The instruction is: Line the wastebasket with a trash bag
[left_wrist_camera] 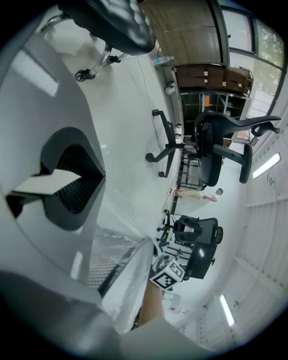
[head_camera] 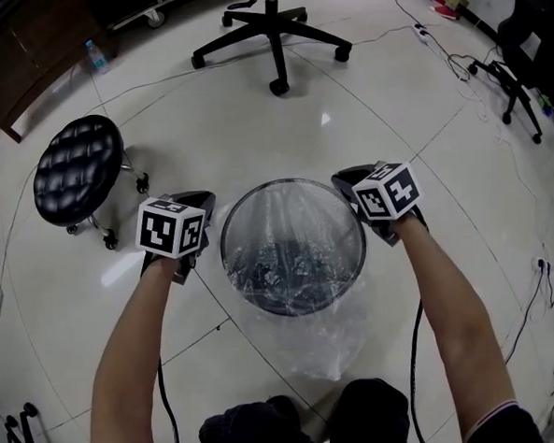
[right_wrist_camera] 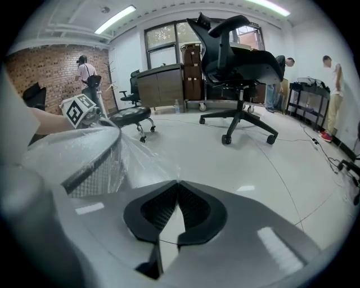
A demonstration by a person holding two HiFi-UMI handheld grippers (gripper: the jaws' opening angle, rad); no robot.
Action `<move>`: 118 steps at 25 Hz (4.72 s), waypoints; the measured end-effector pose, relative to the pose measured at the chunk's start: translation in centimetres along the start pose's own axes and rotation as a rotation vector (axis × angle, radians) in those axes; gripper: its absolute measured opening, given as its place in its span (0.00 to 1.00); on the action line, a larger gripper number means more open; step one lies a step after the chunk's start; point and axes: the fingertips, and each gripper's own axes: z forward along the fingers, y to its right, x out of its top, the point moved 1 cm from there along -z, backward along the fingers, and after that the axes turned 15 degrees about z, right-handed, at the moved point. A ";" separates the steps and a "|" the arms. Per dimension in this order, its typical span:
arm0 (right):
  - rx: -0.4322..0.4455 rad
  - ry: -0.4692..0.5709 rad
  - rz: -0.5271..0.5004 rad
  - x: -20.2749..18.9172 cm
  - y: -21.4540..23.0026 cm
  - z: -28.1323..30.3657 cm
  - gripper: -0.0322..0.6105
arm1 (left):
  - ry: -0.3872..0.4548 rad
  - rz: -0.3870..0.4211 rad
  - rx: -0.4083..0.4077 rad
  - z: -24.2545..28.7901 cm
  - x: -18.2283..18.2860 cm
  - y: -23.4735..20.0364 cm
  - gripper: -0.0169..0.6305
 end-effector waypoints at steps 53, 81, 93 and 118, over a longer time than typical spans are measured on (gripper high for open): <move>0.188 -0.108 0.242 -12.2 0.7 3.6 0.20 | -0.106 -0.269 -0.085 2.9 -11.4 6.6 0.09; 0.271 0.132 0.009 -3.9 -4.9 -15.0 0.21 | 0.052 -0.165 0.157 -13.1 -3.2 10.0 0.17; 0.495 0.073 -0.212 -7.3 -18.6 -20.8 0.21 | 0.071 -0.171 0.201 -18.6 0.4 17.4 0.16; 0.381 0.045 -0.317 -7.2 -21.1 -17.4 0.06 | 0.087 -0.166 0.157 -18.1 -0.1 21.1 0.16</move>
